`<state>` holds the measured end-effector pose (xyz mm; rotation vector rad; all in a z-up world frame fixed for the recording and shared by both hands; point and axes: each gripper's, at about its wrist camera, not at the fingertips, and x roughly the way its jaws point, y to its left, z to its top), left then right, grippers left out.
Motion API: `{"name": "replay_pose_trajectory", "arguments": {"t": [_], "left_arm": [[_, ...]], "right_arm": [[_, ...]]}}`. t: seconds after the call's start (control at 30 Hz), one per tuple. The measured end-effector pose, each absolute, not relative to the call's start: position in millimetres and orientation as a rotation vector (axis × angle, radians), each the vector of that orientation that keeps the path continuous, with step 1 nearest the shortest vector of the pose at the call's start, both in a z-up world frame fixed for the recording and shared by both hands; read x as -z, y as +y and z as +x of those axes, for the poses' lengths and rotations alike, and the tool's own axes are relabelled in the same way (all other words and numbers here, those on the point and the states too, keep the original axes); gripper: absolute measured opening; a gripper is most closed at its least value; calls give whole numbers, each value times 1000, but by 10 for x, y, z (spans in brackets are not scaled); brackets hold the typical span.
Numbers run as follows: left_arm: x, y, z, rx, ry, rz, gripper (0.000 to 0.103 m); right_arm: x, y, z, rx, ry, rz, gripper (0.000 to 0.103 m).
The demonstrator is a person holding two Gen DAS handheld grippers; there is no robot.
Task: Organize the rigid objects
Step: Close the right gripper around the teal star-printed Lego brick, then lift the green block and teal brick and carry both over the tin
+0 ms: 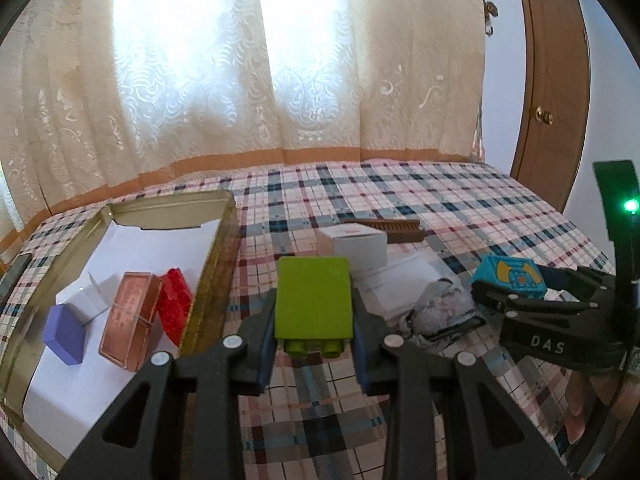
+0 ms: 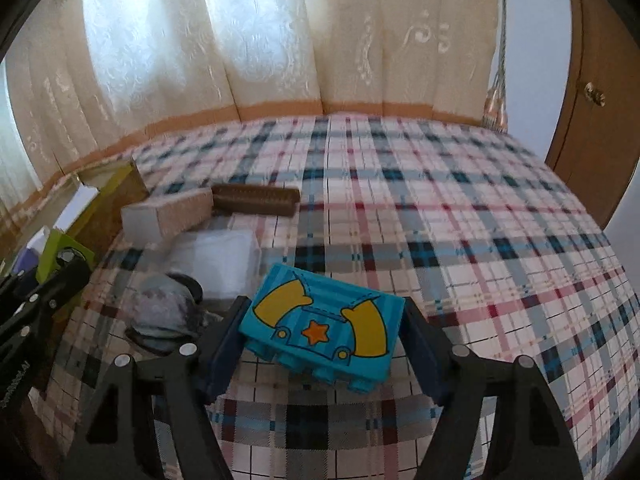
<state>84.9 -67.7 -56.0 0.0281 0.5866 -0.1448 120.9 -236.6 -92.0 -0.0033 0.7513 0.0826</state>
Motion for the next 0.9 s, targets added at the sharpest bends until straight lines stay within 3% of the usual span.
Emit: {"name": "replay_pose_trajectory", "arguments": {"t": [0.47,0.9], "left_arm": [[439,-595,672,117,467,10,30],[396,-484,535,91,416,-5,31]], "right_arm": [[636,-2359,901,-83,504,74,74],[552,-2176,736,-88,388,61,75]]}}
